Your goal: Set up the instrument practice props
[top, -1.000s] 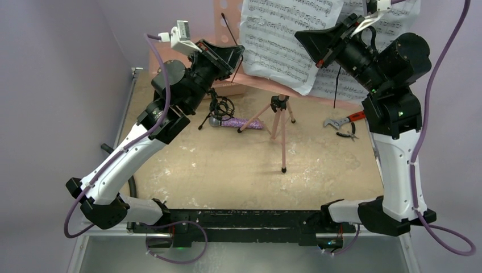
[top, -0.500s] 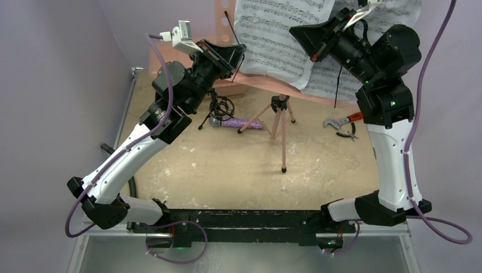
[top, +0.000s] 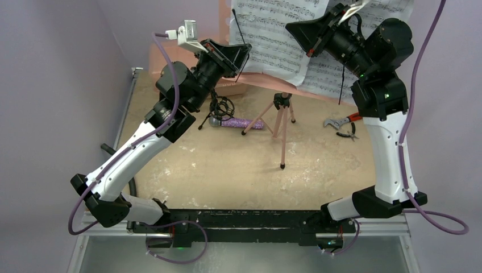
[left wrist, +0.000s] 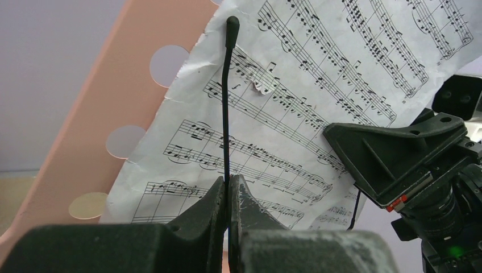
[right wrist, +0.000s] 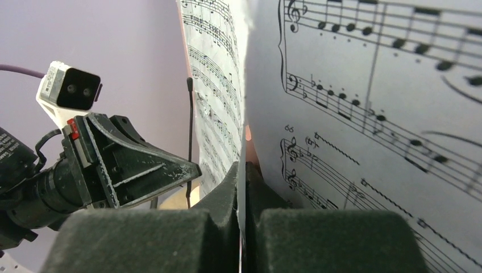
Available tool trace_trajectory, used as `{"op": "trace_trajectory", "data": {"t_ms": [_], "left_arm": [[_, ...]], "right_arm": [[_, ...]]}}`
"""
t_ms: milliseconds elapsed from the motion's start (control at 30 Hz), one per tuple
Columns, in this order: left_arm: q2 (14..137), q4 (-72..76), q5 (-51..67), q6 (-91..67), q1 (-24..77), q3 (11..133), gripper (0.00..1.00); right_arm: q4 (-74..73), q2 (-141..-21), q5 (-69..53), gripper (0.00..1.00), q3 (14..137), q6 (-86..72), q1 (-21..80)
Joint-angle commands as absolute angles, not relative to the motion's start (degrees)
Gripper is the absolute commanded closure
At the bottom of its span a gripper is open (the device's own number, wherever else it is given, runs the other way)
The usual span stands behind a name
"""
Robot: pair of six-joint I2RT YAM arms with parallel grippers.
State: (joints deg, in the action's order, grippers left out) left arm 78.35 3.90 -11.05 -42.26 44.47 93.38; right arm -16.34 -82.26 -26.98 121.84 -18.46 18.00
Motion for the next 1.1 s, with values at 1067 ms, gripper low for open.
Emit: {"op": "trace_trajectory", "data": {"t_ms": [1067], "left_arm": [[78.2,14.8,-7.4,-41.3,44.4,93.3,1.0]], "right_arm": [[-8.3,-82.5,-38.3,1.0,122.7,-18.5,19.0]]}}
